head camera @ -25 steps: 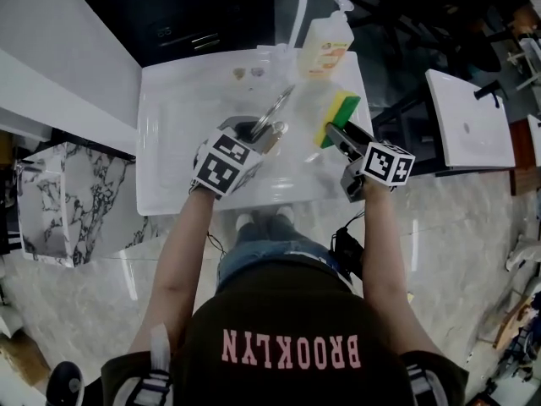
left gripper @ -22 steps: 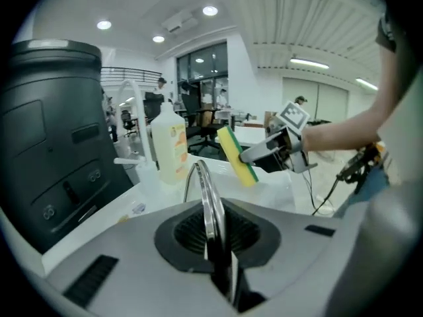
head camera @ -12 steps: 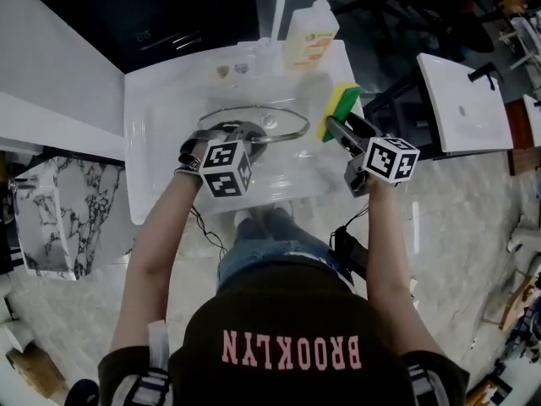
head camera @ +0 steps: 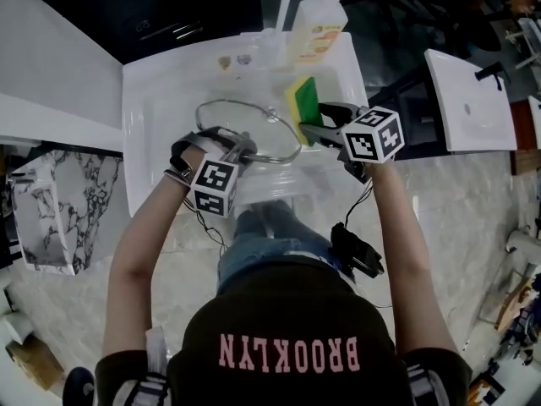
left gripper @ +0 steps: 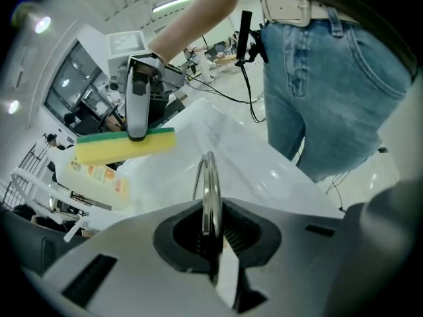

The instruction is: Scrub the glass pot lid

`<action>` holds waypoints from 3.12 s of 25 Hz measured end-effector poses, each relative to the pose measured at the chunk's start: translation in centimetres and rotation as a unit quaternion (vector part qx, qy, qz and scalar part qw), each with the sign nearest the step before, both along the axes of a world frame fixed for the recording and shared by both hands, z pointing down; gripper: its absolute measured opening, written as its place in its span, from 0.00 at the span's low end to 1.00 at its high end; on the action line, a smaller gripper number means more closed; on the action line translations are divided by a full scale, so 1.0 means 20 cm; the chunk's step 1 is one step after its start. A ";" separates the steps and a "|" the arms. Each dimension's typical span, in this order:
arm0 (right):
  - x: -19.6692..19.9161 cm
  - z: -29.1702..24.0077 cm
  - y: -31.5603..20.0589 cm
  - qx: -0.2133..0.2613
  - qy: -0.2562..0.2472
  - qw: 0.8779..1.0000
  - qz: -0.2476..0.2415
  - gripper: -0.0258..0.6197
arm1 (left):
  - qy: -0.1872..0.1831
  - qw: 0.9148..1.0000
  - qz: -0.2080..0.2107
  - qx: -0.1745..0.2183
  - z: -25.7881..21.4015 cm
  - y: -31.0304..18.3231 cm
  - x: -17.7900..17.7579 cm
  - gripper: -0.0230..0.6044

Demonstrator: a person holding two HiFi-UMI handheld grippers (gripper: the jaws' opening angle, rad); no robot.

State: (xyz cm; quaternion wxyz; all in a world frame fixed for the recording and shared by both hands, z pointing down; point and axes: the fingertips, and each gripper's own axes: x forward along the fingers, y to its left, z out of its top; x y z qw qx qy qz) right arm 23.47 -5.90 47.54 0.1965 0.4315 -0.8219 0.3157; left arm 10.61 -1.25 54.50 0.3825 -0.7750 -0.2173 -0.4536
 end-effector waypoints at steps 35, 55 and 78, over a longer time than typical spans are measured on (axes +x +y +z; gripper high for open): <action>-0.60 0.54 0.14 -0.059 0.275 0.792 -0.542 0.46 | -0.052 0.979 0.002 0.196 0.09 -0.17 -0.29 0.11; -0.22 1.01 0.00 0.011 0.509 0.625 -0.593 0.46 | -0.060 0.982 0.008 0.177 0.09 -0.16 -0.30 0.11; -0.74 0.46 -0.12 -0.230 0.023 0.939 -0.256 0.46 | -0.059 0.982 0.009 0.178 0.08 -0.17 -0.29 0.11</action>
